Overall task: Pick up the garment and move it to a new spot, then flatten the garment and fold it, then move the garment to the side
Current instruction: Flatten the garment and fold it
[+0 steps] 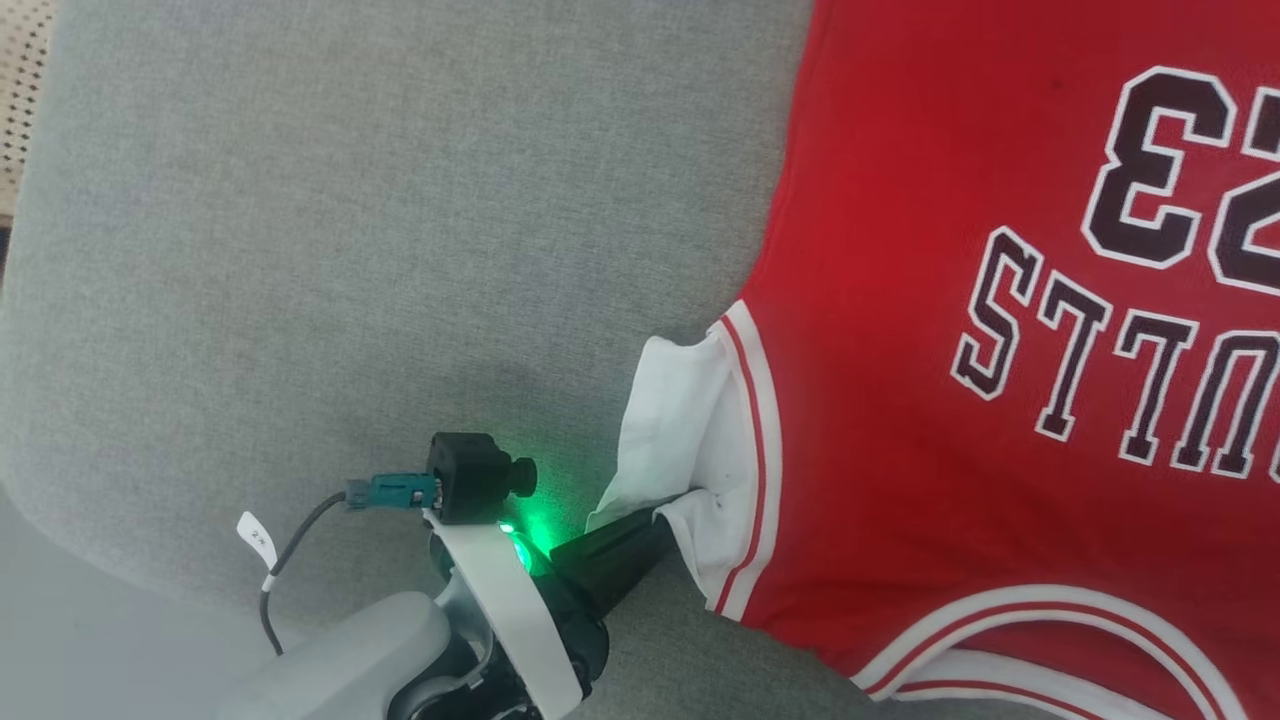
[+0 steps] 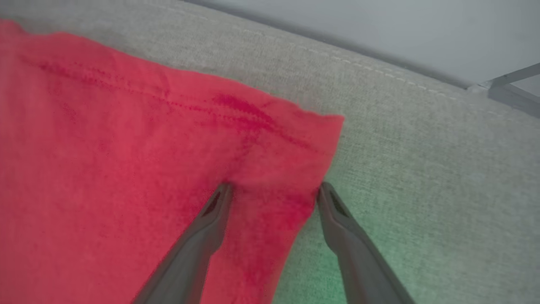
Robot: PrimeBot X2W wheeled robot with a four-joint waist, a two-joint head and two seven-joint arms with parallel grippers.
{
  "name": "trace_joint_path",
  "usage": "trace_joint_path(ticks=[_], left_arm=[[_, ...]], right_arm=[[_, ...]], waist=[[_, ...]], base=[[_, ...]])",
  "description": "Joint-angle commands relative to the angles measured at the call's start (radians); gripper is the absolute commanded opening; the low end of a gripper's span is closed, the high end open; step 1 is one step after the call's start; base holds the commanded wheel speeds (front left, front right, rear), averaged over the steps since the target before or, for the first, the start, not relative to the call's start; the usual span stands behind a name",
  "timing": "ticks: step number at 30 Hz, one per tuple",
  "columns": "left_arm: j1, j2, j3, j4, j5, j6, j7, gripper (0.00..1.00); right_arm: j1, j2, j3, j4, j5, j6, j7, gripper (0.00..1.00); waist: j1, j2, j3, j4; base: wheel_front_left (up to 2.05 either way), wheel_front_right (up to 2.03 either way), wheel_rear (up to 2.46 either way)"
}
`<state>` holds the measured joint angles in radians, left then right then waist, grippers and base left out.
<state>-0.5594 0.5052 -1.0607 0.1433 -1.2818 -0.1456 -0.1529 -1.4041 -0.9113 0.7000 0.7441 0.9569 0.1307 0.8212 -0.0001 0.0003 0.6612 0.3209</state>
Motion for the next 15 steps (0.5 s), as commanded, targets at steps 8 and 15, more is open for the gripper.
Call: trace_joint_path(ticks=[8, 15], left_arm=[[-0.027, -0.120, -0.087, 0.116, -0.042, 0.029, 0.004, 0.00], [-0.061, -0.104, -0.087, 0.127, -0.066, 0.029, -0.039, 0.00]], right_arm=[[-0.036, 0.095, 0.007, 0.142, -0.090, 0.000, 0.100, 0.33], [-0.002, 0.085, -0.037, 0.122, -0.067, -0.001, -0.004, 0.00]], waist=[[0.0001, -0.0003, 0.019, 0.000], [0.0001, -0.0003, -0.020, -0.034]], base=[[0.00, 0.00, 0.00], [0.00, 0.00, 0.00]])
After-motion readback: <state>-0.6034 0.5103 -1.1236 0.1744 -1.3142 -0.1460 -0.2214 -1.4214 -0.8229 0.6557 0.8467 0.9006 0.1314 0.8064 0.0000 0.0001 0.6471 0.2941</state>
